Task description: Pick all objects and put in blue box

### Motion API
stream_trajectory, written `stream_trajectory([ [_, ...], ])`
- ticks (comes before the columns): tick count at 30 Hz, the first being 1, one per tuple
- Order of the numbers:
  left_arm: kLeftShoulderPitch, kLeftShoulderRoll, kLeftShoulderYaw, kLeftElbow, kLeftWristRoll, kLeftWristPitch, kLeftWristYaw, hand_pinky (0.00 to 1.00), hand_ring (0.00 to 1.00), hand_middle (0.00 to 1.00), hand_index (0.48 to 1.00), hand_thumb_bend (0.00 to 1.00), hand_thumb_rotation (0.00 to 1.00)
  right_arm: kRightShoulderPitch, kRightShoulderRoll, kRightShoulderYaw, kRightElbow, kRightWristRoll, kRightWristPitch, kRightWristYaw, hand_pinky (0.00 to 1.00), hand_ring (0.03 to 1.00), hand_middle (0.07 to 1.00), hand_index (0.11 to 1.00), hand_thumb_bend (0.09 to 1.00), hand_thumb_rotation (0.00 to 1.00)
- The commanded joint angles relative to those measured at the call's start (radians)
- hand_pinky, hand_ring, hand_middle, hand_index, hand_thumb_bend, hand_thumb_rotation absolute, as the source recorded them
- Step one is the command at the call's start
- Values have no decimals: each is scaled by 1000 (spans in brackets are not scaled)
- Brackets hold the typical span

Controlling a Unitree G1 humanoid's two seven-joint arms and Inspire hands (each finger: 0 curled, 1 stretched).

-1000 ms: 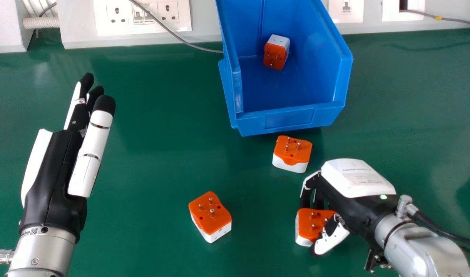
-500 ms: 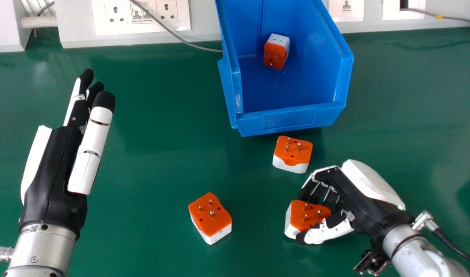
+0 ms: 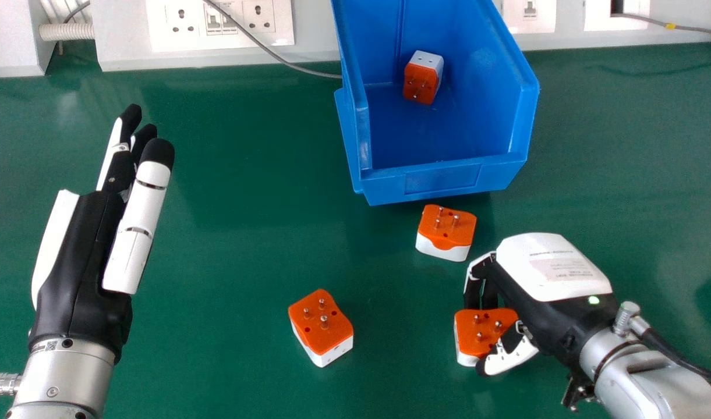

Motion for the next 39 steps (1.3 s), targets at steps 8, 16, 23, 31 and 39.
stream_trajectory([
  [8,-6,4,2,-31,-8,1,3,952,985,988,1000,471,1000,18,-5,-37,-119,19,21,43,264,421,538,490,492,0],
  [16,-4,2,0,-32,-4,-1,5,951,984,988,1000,473,1000,40,-2,-64,-211,31,44,88,286,425,542,500,490,0],
  [23,-1,3,3,-25,-7,-12,3,949,984,987,1000,476,1000,62,-2,-107,-321,55,61,135,301,427,539,515,490,0],
  [31,1,8,7,-14,-3,-18,1,947,982,986,1000,479,1000,106,8,-175,-473,97,65,165,306,424,531,535,488,0],
  [39,7,4,6,-15,-5,-19,1,944,981,985,1000,483,1000,101,40,-207,-565,89,75,165,306,420,527,531,489,0],
])
